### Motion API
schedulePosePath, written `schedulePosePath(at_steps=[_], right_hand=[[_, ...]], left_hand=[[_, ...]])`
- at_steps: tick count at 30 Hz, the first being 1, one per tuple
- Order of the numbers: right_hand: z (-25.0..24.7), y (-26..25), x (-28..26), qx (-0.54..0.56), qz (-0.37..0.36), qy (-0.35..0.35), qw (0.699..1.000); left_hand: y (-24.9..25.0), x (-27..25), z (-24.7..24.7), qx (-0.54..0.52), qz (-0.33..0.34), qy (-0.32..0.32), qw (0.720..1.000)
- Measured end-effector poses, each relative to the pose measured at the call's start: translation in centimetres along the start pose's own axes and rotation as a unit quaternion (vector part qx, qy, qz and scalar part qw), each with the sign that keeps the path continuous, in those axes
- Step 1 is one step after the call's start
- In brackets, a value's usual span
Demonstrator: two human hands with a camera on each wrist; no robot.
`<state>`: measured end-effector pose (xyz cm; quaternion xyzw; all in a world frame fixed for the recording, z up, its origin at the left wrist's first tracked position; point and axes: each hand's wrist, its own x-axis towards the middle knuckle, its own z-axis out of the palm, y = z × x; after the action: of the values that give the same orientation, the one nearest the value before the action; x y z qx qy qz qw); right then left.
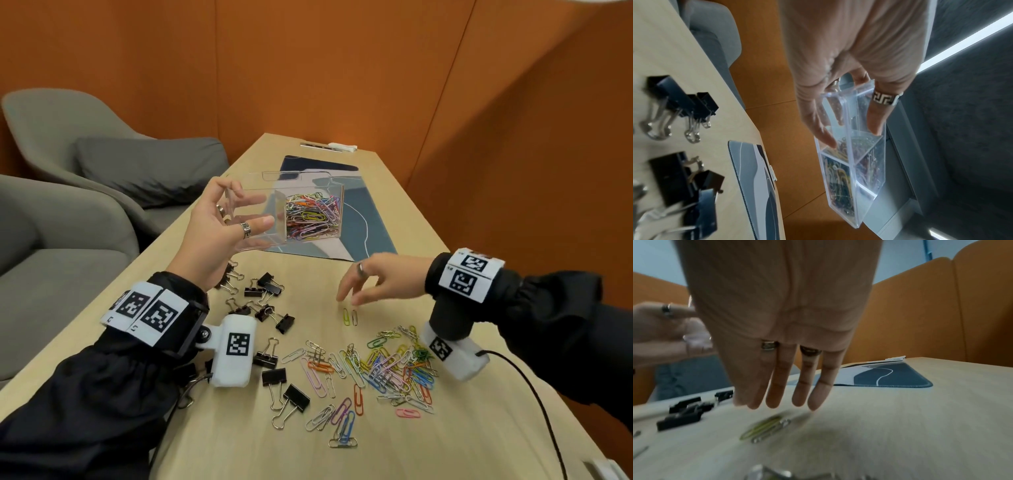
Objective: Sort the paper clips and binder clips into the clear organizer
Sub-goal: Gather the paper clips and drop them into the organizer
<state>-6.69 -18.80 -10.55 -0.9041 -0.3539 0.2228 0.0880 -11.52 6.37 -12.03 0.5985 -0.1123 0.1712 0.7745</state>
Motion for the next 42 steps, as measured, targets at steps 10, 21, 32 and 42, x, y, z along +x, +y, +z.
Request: schedulePosePath(at_steps=[10,21,32,42], right_hand=[[2.0,0.7,-1.0,-0.019,0.049,-0.083,0.995],[3.7,-0.2,-3.4,0.069,0.098,-0.032,0.992],[6.0,-1.8,-3.9,0.068,0.076,0.003,0.995],[5.1,-0.4,-2.5,0.102,0.11,0.055,0.987]], left_hand=[[-0.1,0.1,0.0,0.008,-0.002,-0.005,1.0],[-0.3,0.1,0.2,0.02,-0.006,-0.012,1.0],[-0.2,-0.1,0.3,0.021,-0.012,-0.016,1.0],[-0.4,0.0,0.2,0.02,-0.016,-0.012,1.0]])
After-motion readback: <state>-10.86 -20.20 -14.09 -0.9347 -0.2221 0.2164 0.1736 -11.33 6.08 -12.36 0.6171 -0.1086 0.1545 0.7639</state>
